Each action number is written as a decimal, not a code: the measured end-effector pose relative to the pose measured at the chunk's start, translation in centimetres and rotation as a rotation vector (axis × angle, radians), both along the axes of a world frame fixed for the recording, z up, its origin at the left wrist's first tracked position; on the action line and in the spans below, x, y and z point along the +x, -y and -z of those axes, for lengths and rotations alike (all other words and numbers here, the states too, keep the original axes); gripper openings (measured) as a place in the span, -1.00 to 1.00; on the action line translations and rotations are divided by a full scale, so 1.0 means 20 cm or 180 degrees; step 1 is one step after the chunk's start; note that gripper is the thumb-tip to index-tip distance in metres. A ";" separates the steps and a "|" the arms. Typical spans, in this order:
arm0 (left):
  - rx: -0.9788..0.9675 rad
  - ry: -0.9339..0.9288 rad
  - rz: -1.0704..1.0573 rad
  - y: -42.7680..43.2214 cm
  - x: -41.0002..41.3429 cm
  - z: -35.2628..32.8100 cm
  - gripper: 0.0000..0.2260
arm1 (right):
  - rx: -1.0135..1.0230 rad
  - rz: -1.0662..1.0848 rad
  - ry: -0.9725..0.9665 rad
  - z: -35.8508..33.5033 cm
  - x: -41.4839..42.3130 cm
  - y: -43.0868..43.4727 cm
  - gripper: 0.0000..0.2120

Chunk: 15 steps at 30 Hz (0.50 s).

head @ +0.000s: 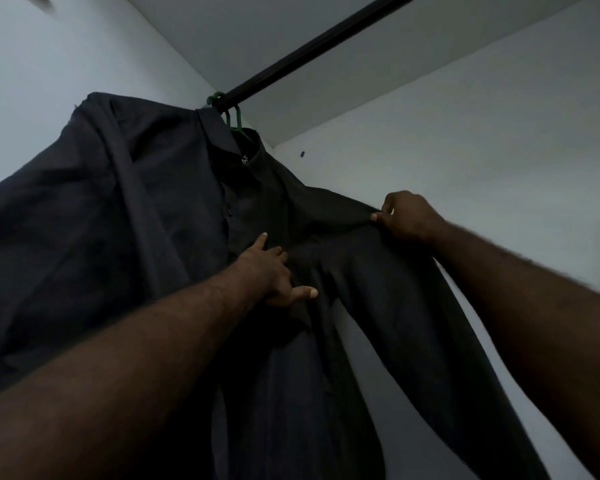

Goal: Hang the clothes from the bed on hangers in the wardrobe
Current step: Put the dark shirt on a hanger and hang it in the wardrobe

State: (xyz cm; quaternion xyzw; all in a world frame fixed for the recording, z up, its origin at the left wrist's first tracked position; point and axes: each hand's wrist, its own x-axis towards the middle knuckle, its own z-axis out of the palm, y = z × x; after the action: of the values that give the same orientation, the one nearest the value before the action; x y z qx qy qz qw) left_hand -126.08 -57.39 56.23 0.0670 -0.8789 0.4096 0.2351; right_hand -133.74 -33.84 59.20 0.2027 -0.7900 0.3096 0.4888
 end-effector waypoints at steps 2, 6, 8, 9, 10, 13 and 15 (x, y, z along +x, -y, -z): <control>0.0278 -0.0183 0.0352 -0.07 0.03 0.00 -0.33 | 0.0107 -0.0091 0.0188 -0.01 0.06 -0.01 -0.72; 0.1434 -0.1593 0.2454 -0.27 0.16 0.00 -0.64 | -0.0034 -0.0824 0.0538 -0.05 0.20 0.01 -0.87; 0.2173 -0.1794 0.3039 -0.35 0.25 0.00 -0.69 | -0.0282 -0.1546 0.0762 -0.06 0.29 0.04 -0.81; 0.2549 -0.1626 0.3126 -0.38 0.30 0.00 -0.72 | -0.0315 -0.1806 0.0844 -0.06 0.33 0.05 -0.77; 0.2931 -0.1363 0.3106 -0.40 0.35 0.01 -0.74 | -0.0278 -0.1949 0.0873 -0.07 0.37 0.07 -0.75; 0.3719 -0.0790 0.2672 -0.43 0.48 0.05 -0.57 | -0.0201 -0.2103 0.0888 -0.11 0.46 0.15 -0.82; 0.3729 -0.0783 0.2287 -0.45 0.51 0.11 -0.38 | -0.0212 -0.2147 0.1058 -0.12 0.49 0.21 -0.83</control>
State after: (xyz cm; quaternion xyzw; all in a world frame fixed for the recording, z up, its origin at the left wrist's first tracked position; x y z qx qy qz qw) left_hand -115.78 -48.46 53.93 -0.0662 -0.8898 -0.2456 0.3789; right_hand -123.99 -37.98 61.63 0.3825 -0.7369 0.5073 0.2308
